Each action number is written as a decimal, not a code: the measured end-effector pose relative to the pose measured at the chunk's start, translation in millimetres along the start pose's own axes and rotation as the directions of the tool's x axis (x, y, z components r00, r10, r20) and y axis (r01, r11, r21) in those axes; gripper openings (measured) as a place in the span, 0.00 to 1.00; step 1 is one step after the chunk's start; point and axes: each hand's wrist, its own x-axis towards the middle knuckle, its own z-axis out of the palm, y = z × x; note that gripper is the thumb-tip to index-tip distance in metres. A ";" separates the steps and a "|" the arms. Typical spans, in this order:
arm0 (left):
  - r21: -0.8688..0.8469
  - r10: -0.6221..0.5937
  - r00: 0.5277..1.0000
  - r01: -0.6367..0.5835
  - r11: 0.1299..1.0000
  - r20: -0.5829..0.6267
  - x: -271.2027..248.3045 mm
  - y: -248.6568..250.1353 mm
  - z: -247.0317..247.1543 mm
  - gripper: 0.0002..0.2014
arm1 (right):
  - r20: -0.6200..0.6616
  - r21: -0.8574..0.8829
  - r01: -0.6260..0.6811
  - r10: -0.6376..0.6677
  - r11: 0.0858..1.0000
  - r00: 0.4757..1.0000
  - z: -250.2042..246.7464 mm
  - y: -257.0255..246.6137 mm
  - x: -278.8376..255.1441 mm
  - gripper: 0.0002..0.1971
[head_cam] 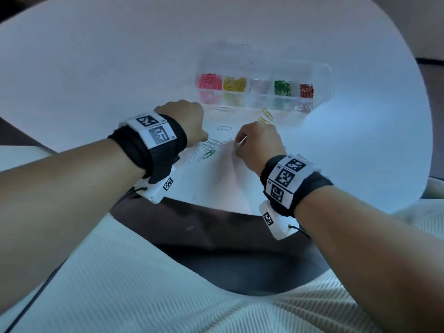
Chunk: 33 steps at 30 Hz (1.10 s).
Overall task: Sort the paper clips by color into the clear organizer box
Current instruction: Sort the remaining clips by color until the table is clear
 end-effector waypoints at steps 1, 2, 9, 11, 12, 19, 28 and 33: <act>0.007 -0.013 1.000 0.013 1.000 0.018 -1.0 -1.2 0.4 0.12 | 0.005 -0.016 -0.014 0.014 1.000 1.000 -0.5 -0.4 0.4 0.08; 0.005 -0.019 0.999 0.019 1.000 0.045 -1.7 -2.3 1.3 0.13 | 0.017 -0.038 -0.023 0.023 0.999 1.000 -0.6 -0.4 0.8 0.10; -0.068 -0.016 0.987 0.027 0.997 0.157 -7.6 -6.7 14.1 0.14 | 0.108 -0.053 -0.084 0.089 0.995 0.990 0.1 1.6 3.1 0.10; -0.088 -0.014 0.990 0.027 0.996 0.143 -7.0 -6.9 13.7 0.12 | 0.099 -0.074 -0.071 0.079 0.995 0.992 1.2 3.5 2.5 0.07; -0.097 -0.012 0.991 0.025 0.995 0.133 -6.2 -7.0 12.6 0.11 | 0.088 -0.067 -0.071 0.077 0.995 0.993 0.3 4.4 1.0 0.06; -0.172 -0.007 0.995 0.024 0.985 0.098 -2.2 -8.2 8.0 0.06 | 0.122 0.751 -0.274 0.282 0.601 0.952 -16.4 16.5 -4.8 0.07; -0.273 0.049 0.998 -0.035 0.961 0.044 2.5 -10.3 10.2 0.06 | 0.189 0.866 -0.236 0.149 0.442 0.971 -27.7 -0.9 1.0 0.08; -0.313 0.056 0.998 -0.060 0.948 -0.022 5.7 -11.3 12.3 0.08 | 0.110 0.193 0.000 -0.022 0.981 0.994 -8.8 -4.9 7.1 0.04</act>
